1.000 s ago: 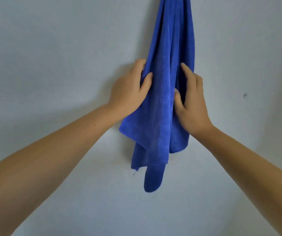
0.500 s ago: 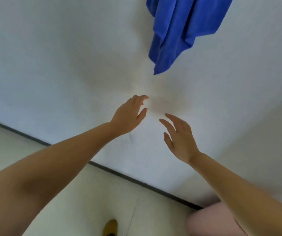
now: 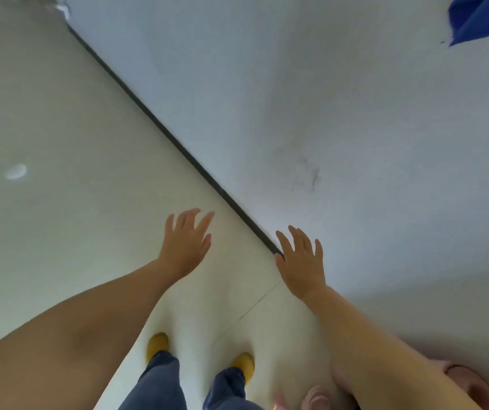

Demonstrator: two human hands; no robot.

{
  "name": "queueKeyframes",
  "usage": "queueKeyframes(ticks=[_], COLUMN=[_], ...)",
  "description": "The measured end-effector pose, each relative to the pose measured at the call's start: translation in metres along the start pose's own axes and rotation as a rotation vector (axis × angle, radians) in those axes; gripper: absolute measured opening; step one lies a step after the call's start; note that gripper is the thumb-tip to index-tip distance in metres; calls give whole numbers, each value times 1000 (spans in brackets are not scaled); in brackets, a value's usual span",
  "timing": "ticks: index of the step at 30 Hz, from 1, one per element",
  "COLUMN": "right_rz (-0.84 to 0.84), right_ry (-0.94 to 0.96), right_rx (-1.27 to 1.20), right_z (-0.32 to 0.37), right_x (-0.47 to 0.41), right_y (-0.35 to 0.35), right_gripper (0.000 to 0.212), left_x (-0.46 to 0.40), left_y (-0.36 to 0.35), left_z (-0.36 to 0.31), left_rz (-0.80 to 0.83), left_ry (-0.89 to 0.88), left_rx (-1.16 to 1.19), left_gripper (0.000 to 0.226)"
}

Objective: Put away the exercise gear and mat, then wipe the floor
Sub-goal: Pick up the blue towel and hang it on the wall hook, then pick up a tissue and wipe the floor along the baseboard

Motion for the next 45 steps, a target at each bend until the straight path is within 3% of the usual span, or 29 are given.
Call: queueKeyframes(ticks=[4, 9, 18, 24, 33, 45], right_rz=[32, 57, 78, 75, 105, 105], right_ry=[128, 283, 527, 667, 840, 839], right_rx=[-13, -1, -16, 35, 121, 129], right_z=[82, 200, 462, 583, 700, 811], right_x=[-31, -68, -111, -147, -253, -512], right_y=[-6, -10, -20, -9, -12, 31], right_gripper=[52, 53, 53, 52, 52, 53], left_x=[45, 97, 203, 239, 172, -27], left_y=[8, 30, 86, 109, 112, 152], left_z=[80, 187, 414, 514, 625, 813], left_rz=[90, 81, 86, 74, 64, -1], left_ry=[240, 461, 721, 870, 961, 986], left_rx=[-38, -20, -109, -132, -75, -47], left_gripper=[56, 57, 59, 60, 60, 60])
Point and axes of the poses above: each hand's wrist, its own x-axis away from the middle knuckle, its own y-axis out of the back of the hand, z = x × y, the point moved 3 cm from there along -x, towards the middle knuckle, and after that the axes turned 11 degrees about y, right-handed, at the moved point
